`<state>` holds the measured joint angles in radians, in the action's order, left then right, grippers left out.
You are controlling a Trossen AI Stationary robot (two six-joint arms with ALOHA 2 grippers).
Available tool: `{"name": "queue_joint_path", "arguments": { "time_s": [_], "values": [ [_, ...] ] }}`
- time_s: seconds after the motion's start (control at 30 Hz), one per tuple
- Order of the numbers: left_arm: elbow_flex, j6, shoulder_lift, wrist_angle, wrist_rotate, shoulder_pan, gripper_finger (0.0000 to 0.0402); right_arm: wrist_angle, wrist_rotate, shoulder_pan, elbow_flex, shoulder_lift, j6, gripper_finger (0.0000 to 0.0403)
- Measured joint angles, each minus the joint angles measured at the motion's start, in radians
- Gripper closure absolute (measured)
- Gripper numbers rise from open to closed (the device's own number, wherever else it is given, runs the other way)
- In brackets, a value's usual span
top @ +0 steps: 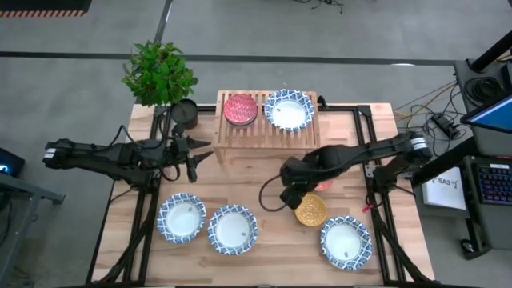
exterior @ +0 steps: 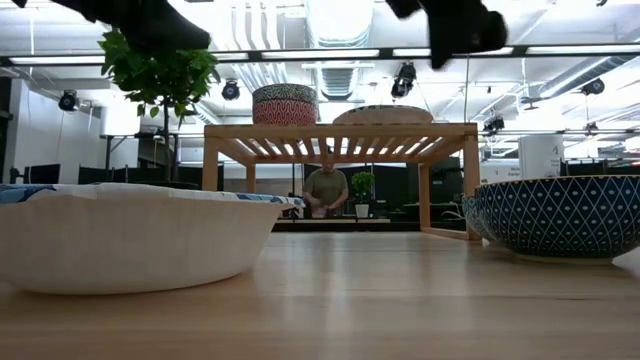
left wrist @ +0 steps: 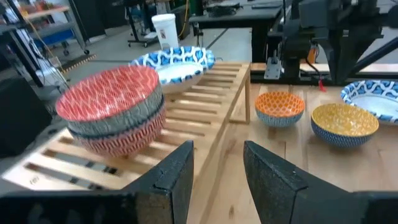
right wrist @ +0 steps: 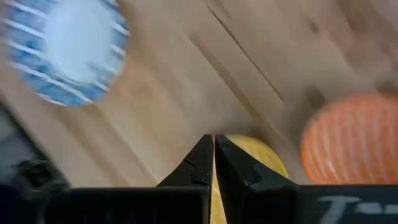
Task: Place and stack bowls onto a shelf
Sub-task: Stack the yellow bowl on top of the red bowl on the shelf
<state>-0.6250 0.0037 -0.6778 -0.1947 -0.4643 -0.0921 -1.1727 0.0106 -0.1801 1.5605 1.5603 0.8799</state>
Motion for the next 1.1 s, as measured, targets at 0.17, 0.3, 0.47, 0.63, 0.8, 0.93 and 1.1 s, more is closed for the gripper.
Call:
{"name": "queue_joint_path", "arguments": {
  "time_s": [0.17, 0.3, 0.47, 0.63, 0.8, 0.93, 1.1],
  "values": [
    [0.018, -0.013, 0.0, -0.001, 0.001, -0.001, 0.0278, -0.109, 0.124, -0.031, 0.033, 0.097, 0.086, 0.0394],
    [0.018, 0.002, 0.002, -0.001, 0.001, -0.001, 0.0278, -0.105, 0.183, -0.052, 0.033, 0.156, 0.134, 0.0394],
    [0.018, 0.004, 0.009, -0.002, 0.002, -0.001, 0.0278, -0.102, 0.2, -0.064, 0.032, 0.215, 0.185, 0.039],
    [0.019, 0.002, 0.011, -0.037, 0.002, -0.005, 0.0278, -0.099, 0.261, -0.064, 0.032, 0.251, 0.214, 0.035],
    [0.02, 0.002, 0.015, -0.05, 0.003, -0.005, 0.0278, -0.098, 0.269, -0.064, 0.032, 0.275, 0.225, 0.0284],
    [0.02, 0.002, 0.018, -0.052, 0.003, -0.005, 0.0278, -0.093, 0.252, -0.065, 0.032, 0.308, 0.23, 0.0249],
    [0.02, 0.002, 0.019, -0.06, 0.003, -0.005, 0.0278, -0.065, 0.251, -0.069, 0.031, 0.341, 0.218, 0.0243]
  ]
}}
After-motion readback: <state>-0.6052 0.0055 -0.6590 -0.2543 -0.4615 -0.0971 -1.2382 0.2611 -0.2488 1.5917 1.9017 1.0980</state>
